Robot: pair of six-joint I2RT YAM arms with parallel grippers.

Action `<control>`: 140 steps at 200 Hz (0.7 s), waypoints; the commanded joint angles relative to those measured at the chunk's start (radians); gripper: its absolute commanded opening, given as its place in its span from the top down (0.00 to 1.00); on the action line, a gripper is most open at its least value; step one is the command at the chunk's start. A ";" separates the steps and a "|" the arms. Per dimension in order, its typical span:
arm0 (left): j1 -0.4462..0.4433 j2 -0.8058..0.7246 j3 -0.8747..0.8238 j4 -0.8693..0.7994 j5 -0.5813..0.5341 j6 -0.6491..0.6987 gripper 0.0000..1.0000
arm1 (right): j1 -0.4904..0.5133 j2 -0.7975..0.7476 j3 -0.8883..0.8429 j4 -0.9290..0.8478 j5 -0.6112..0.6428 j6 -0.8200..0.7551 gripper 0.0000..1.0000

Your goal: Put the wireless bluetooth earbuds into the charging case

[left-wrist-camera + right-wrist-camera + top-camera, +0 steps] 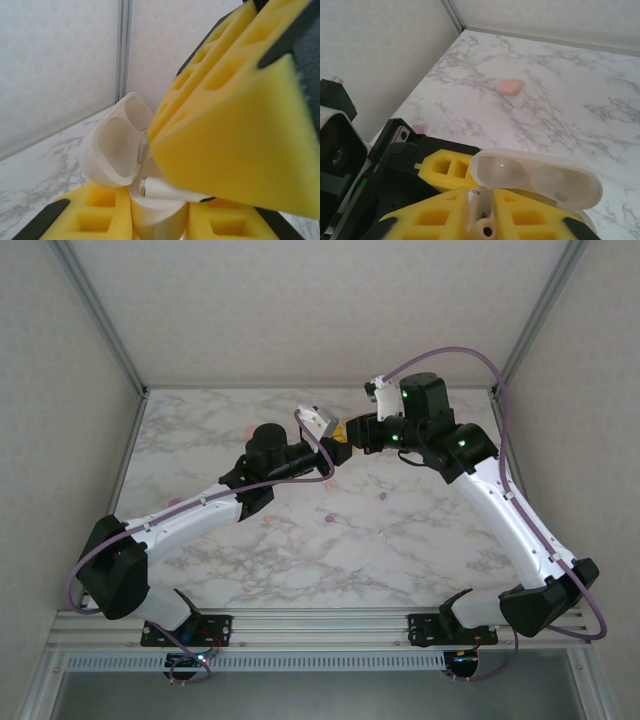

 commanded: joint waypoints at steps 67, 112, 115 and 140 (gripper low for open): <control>0.007 -0.018 0.026 0.005 0.001 0.060 0.83 | 0.004 -0.014 0.005 -0.055 0.002 0.057 0.88; 0.008 -0.019 0.018 -0.046 -0.004 0.149 0.82 | -0.008 -0.022 0.012 -0.066 -0.023 0.085 0.88; 0.007 -0.020 0.017 -0.048 -0.004 0.157 0.82 | -0.009 -0.021 0.012 -0.067 -0.025 0.088 0.88; 0.007 -0.026 0.011 -0.070 0.006 0.228 0.82 | -0.017 -0.027 0.023 -0.093 -0.036 0.095 0.88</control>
